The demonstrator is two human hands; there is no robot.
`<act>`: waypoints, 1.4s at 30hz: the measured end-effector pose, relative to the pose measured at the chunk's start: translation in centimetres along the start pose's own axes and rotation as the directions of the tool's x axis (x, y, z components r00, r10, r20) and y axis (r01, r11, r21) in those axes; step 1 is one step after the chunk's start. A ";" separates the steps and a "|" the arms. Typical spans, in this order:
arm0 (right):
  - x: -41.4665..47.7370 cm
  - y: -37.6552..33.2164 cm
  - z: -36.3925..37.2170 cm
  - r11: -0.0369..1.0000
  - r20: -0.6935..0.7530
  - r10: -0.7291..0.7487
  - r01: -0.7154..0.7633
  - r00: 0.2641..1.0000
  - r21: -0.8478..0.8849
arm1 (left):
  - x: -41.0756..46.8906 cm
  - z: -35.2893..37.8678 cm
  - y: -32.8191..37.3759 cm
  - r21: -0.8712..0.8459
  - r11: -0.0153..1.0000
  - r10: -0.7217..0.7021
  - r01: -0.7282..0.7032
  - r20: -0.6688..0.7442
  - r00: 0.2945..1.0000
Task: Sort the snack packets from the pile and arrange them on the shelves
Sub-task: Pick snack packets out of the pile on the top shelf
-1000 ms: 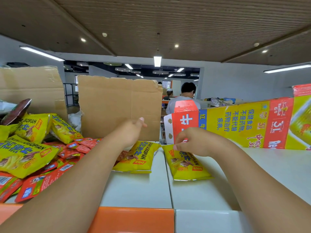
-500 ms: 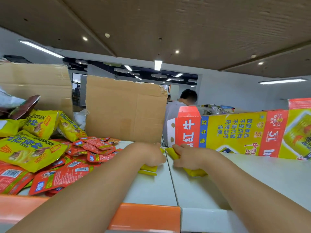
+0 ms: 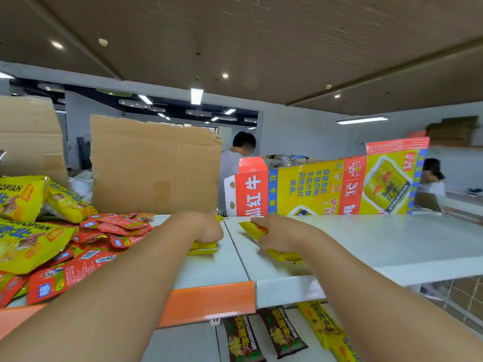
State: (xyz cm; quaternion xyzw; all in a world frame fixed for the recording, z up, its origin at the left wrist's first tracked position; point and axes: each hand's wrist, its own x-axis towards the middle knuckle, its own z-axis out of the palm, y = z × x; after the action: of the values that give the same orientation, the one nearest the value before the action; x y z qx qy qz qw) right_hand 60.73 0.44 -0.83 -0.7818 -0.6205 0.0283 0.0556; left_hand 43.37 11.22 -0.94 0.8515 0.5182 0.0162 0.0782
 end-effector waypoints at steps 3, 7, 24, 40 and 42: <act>-2.0 1.8 -1.0 0.995 -0.052 0.028 -0.023 0.998 0.100 | -1.0 -0.1 1.0 -0.095 0.993 0.066 -0.073 -0.080 0.995; -5.2 5.1 -3.1 0.964 -0.178 0.104 -0.056 0.979 0.259 | -2.8 -1.5 4.7 -0.206 0.953 0.166 -0.222 -0.258 0.952; -30.7 31.4 -4.0 0.925 -0.249 0.345 -0.284 0.905 0.252 | -16.1 8.5 37.3 -0.496 0.647 0.419 -0.579 -0.403 0.814; -28.1 39.3 11.7 0.905 -0.082 0.334 -0.295 0.939 0.307 | -13.1 26.8 38.5 -0.528 0.792 0.226 -0.307 -0.214 0.950; -26.0 38.9 13.9 0.900 -0.075 0.328 -0.287 0.942 0.327 | -11.8 28.3 37.6 -0.528 0.799 0.205 -0.289 -0.213 0.955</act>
State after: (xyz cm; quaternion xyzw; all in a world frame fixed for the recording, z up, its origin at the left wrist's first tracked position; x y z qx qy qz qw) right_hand 90.78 -32.89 -20.00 -0.8515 -0.4718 0.0837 0.2127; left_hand 74.05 -19.43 -22.61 0.8492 0.3797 0.2371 0.2802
